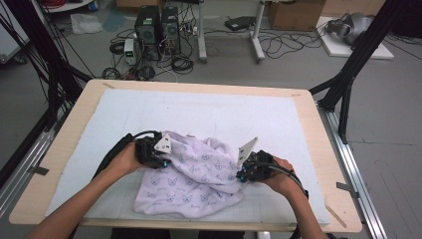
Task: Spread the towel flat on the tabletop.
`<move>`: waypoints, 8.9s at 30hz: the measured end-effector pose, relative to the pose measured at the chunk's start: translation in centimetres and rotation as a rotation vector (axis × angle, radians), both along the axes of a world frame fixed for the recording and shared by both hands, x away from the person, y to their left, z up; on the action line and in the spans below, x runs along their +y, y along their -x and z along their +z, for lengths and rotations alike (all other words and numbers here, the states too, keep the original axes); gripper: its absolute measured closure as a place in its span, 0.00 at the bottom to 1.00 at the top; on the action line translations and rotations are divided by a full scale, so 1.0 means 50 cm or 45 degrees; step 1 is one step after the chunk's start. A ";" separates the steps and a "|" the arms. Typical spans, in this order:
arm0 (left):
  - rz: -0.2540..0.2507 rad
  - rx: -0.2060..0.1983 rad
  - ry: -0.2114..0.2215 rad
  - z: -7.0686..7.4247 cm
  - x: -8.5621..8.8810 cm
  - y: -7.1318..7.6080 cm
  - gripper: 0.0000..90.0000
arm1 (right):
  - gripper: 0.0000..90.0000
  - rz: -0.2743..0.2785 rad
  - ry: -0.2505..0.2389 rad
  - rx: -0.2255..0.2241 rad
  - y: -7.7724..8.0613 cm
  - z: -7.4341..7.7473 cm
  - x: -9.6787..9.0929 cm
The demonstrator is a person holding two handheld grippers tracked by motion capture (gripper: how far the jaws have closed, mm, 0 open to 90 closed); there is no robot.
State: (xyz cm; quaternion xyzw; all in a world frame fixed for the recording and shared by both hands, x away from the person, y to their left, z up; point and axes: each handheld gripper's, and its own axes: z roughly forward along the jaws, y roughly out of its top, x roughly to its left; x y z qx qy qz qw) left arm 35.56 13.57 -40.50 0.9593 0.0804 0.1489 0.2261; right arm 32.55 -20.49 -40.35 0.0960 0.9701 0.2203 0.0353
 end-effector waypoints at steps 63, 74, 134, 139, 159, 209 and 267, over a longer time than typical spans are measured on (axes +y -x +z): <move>0.339 0.276 -0.053 -0.010 0.102 -0.091 0.82 | 0.98 -0.086 -0.037 -0.072 -0.149 0.010 0.102; 0.356 0.213 0.017 0.028 0.107 -0.076 0.97 | 0.98 -0.212 -0.234 -0.068 -0.141 0.078 0.017; 0.102 0.327 -0.135 -0.008 0.102 -0.051 0.68 | 0.75 0.186 0.364 0.032 -0.113 0.001 0.104; 0.086 0.392 -0.148 -0.006 0.092 -0.062 0.85 | 0.87 0.274 0.489 0.080 -0.129 -0.005 0.129; 0.084 0.092 0.106 0.152 0.145 0.002 0.97 | 0.98 0.116 0.031 -0.106 -0.057 0.179 0.009; 0.205 0.159 0.047 0.083 0.087 -0.056 0.98 | 0.99 -0.123 0.088 -0.017 -0.115 0.097 -0.008; -0.049 0.325 -0.163 0.014 0.011 -0.084 0.68 | 0.77 0.101 0.426 0.088 -0.136 -0.005 0.059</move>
